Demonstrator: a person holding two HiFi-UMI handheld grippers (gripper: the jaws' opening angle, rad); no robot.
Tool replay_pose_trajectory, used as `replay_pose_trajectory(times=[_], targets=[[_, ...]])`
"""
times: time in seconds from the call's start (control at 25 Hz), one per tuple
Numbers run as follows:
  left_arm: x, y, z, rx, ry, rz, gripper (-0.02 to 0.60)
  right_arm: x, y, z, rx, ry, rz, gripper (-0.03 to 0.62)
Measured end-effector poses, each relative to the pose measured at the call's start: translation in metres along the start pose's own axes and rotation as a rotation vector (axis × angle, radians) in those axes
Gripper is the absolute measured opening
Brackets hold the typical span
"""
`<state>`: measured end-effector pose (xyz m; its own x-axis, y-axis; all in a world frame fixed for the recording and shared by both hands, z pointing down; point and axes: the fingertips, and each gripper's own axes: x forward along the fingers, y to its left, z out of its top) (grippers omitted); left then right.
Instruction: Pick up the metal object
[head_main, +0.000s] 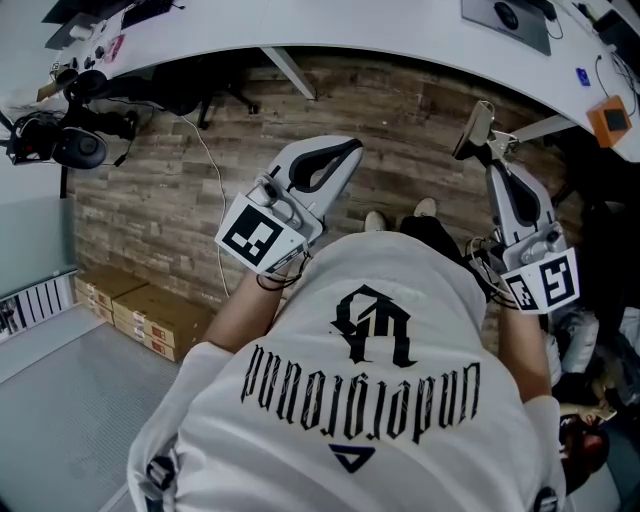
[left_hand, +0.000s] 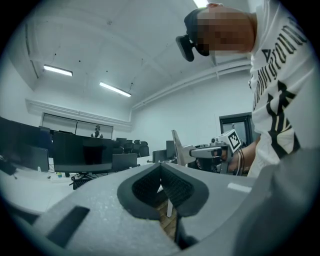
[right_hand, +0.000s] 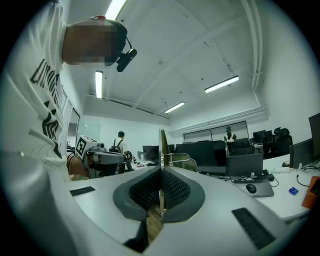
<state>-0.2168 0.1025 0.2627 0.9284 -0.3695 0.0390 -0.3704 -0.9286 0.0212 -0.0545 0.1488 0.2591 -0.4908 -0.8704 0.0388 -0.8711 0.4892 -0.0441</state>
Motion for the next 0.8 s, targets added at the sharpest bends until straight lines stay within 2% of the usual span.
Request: replay_pose_trajectory(times=[0.8], targets=[[0.017, -0.027, 0.001, -0.012, 0.01, -0.03, 0.015, -0.034, 0.008, -0.011, 0.009, 0.006, -0.003, 0.014]])
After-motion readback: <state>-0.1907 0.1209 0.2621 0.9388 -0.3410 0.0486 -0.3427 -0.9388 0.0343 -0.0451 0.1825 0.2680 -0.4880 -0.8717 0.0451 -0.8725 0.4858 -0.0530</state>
